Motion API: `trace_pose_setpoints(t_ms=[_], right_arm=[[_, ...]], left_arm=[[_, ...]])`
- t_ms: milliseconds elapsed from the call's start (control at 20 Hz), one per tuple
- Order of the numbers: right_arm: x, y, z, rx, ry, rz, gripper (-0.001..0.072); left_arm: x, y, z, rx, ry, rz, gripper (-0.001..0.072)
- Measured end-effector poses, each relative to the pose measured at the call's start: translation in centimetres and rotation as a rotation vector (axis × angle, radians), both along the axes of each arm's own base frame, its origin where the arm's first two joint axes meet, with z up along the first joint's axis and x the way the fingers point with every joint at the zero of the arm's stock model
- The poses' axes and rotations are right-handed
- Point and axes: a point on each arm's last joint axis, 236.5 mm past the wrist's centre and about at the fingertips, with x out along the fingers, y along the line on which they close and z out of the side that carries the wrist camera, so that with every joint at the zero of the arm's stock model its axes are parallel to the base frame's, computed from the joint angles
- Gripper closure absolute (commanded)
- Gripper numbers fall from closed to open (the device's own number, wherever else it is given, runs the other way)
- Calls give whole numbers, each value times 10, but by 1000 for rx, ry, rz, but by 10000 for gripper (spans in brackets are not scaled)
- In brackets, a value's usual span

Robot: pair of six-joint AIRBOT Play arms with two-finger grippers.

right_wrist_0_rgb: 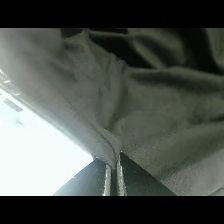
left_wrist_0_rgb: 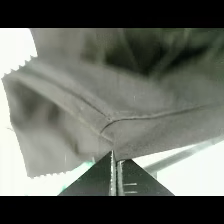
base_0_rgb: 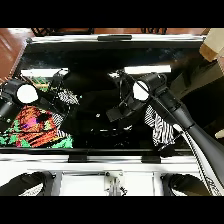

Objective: Fold the shirts.

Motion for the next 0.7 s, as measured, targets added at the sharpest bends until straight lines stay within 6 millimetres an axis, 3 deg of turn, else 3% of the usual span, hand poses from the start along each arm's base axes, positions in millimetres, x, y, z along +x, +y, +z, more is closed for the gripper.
trace_pose_setpoints(t_ms=[150,300,400,550,700], right_arm=[[-3,8,-8,-15,14,-29,635],[-8,18,-16,-23,28,-29,635],[-7,19,-16,-21,23,-38,635],[-7,21,-6,-12,11,-46,635],[-17,21,16,-1,8,-31,635]], left_arm=[[-25,-7,-5,-22,116,-26,650],[-38,-16,-6,-59,188,-43,651],[-47,-13,-4,-57,234,-55,652],[-63,1,15,-49,302,-75,652],[-81,-2,50,-119,288,-107,652]])
